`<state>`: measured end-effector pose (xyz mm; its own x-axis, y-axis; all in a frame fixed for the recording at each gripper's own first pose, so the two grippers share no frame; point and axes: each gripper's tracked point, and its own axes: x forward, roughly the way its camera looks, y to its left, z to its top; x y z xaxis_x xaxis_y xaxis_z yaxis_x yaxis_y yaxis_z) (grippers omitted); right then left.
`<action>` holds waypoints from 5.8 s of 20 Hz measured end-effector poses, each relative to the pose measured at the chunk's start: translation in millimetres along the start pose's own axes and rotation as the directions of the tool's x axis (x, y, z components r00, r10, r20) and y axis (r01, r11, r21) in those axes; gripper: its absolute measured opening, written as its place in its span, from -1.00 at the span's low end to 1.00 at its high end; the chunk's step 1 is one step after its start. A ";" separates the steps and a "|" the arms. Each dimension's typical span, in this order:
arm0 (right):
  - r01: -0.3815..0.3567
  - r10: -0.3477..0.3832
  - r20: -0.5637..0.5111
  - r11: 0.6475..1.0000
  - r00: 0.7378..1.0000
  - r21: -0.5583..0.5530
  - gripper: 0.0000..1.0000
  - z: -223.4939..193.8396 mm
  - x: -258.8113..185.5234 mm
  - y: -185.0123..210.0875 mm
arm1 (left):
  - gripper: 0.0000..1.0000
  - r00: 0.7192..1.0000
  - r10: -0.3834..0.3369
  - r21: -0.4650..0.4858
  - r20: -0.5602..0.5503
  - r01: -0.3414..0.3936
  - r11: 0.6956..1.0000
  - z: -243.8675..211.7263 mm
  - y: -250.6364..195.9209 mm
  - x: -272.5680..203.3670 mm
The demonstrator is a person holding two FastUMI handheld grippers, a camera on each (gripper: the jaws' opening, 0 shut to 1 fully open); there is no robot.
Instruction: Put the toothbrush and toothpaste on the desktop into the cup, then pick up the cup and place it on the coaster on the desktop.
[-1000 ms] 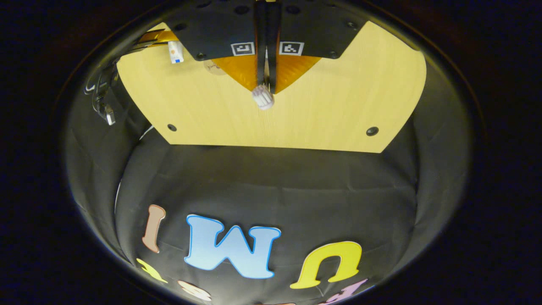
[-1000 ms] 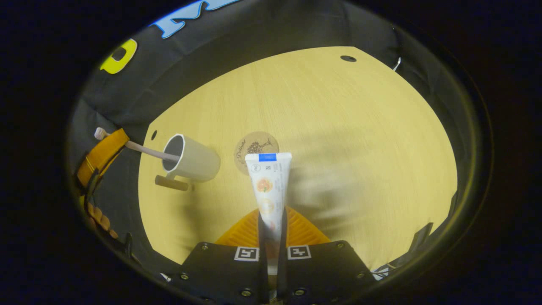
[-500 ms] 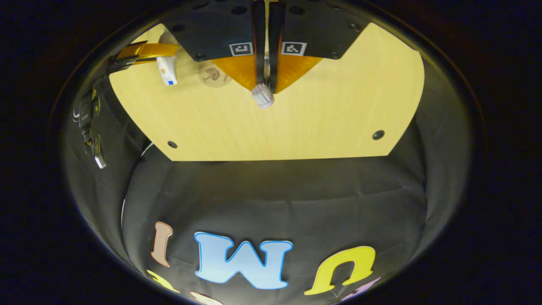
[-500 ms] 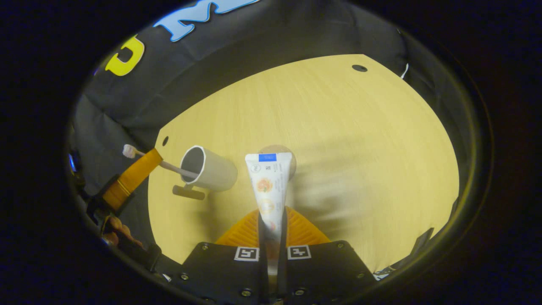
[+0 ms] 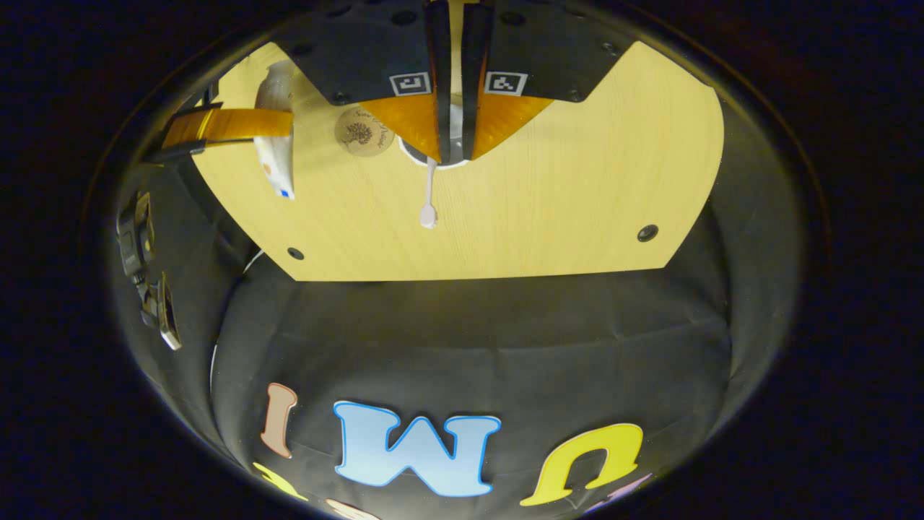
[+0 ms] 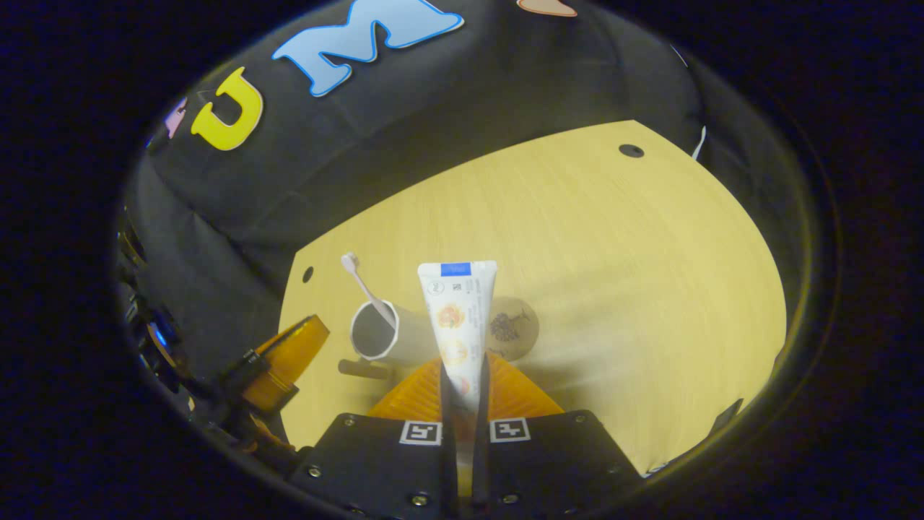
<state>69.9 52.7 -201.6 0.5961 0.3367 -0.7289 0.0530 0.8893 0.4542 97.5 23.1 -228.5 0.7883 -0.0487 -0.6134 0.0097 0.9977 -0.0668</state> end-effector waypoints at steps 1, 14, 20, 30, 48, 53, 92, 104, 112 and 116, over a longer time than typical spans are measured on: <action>-0.014 0.014 0.021 1.000 1.000 -0.003 -0.80 9.0 2.0 7.6 | -0.75 1.000 0.002 -0.002 -0.002 -0.002 1.000 -1.9 3.6 -1.6; -0.130 0.127 0.144 0.992 0.981 0.005 -0.81 66.5 58.8 94.1 | -0.75 0.997 0.072 -0.013 -0.019 -0.072 0.997 -24.7 85.1 -25.8; -0.090 0.097 0.209 0.995 0.973 -0.042 -0.80 68.3 94.2 101.0 | -0.75 0.992 0.124 -0.032 -0.037 -0.125 0.992 -38.2 127.0 -42.0; -0.012 0.105 0.381 0.971 0.919 -0.238 -0.82 56.8 111.7 108.4 | -0.82 0.985 0.156 -0.046 -0.074 -0.160 0.986 -65.0 150.5 -51.4; -0.037 0.159 0.420 0.958 0.894 -0.286 -0.18 27.3 69.1 101.0 | -0.74 0.997 0.042 -0.010 -0.061 -0.042 0.999 -70.9 81.5 -52.9; -0.001 0.110 0.456 0.973 0.883 -0.233 -0.19 33.1 37.8 69.2 | -0.75 0.996 -0.028 0.027 -0.084 0.030 0.999 -72.5 63.9 -42.6; 0.183 -0.167 0.376 0.983 0.911 -0.007 -0.18 2.5 23.3 -66.2 | -0.03 0.846 -0.154 0.123 -0.510 0.249 0.961 -137.8 29.8 41.0; 0.181 -0.179 0.350 0.983 0.919 0.029 -0.18 -8.1 24.1 -75.2 | -0.51 0.909 -0.113 0.240 -0.402 0.223 0.945 -125.6 35.7 28.8; 0.184 -0.182 0.336 0.983 0.924 0.025 -0.18 -20.2 20.8 -79.0 | -0.77 0.953 -0.099 0.232 -0.286 0.169 0.958 -112.1 20.4 51.8; 0.188 -0.185 0.312 0.982 0.932 0.020 -0.18 -33.9 20.8 -82.6 | -0.77 0.977 -0.114 0.264 -0.178 0.159 0.951 -103.2 -1.1 63.9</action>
<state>50.8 -3.3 -271.6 0.7960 0.0525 -0.6031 0.1801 0.9306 0.3188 84.4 14.1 -348.8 0.6601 -0.1694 -0.7318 0.2966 0.9539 0.0467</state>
